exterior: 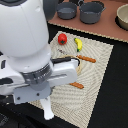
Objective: Interact with the objects in diverse but meaningful ways.
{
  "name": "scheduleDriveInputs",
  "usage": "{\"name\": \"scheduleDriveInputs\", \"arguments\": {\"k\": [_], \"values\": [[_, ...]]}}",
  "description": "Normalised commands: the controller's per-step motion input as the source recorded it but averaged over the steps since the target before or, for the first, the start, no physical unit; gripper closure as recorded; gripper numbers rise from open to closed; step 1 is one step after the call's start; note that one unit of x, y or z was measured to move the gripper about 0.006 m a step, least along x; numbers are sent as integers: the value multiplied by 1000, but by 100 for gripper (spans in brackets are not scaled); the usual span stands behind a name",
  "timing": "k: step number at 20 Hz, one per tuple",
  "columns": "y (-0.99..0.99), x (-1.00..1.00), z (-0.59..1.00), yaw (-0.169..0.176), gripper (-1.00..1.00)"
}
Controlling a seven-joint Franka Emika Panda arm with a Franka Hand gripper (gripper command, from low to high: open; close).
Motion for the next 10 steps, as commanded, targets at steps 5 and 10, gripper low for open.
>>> {"name": "scheduleDriveInputs", "arguments": {"k": [5,10], "values": [[509,785,414,23,100],[593,638,367,25,100]]}}
